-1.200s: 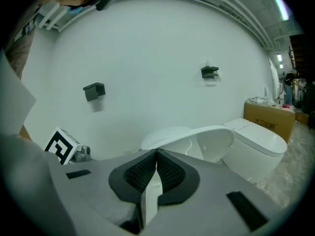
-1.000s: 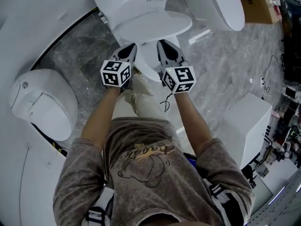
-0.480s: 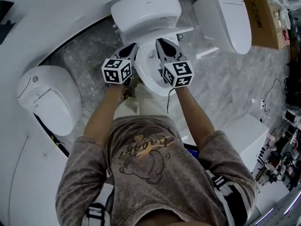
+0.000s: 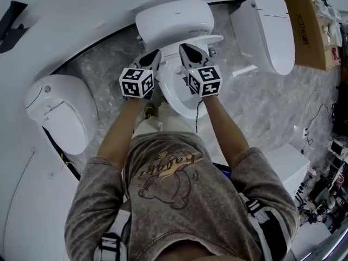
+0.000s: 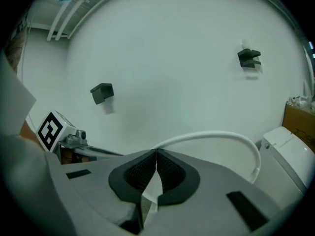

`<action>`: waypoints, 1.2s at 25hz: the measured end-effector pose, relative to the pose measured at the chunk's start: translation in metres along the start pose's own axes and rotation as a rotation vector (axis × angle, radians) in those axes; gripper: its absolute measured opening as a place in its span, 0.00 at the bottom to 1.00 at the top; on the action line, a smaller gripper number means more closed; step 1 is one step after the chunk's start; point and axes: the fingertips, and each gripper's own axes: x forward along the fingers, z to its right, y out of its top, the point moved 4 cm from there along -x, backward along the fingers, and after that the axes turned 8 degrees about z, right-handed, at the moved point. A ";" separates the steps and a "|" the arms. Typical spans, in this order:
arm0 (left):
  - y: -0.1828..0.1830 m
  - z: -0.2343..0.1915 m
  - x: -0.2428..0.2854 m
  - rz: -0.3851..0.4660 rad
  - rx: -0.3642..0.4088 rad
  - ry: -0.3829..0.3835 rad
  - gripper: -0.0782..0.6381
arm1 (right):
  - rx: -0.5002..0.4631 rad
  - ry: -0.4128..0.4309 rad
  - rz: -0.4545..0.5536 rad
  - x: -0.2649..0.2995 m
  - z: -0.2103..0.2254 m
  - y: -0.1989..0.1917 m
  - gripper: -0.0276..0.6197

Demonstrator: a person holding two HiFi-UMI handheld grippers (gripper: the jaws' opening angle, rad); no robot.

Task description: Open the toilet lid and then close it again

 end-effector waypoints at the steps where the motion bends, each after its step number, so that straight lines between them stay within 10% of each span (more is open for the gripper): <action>1: 0.003 0.000 -0.001 0.004 0.003 0.001 0.12 | 0.000 -0.001 -0.001 -0.002 0.002 0.001 0.09; 9: 0.024 0.012 -0.001 0.031 0.088 -0.006 0.12 | 0.023 -0.062 0.052 -0.033 0.036 0.019 0.12; 11: 0.027 0.014 0.000 0.034 0.092 -0.011 0.22 | 0.037 -0.075 0.061 -0.037 0.042 0.021 0.36; 14: 0.033 0.016 0.003 0.046 0.113 -0.005 0.40 | 0.040 -0.082 0.065 -0.040 0.053 0.026 0.46; 30: 0.043 0.010 0.060 0.003 0.200 -0.067 0.45 | -0.139 0.078 -0.081 0.009 0.117 0.039 0.48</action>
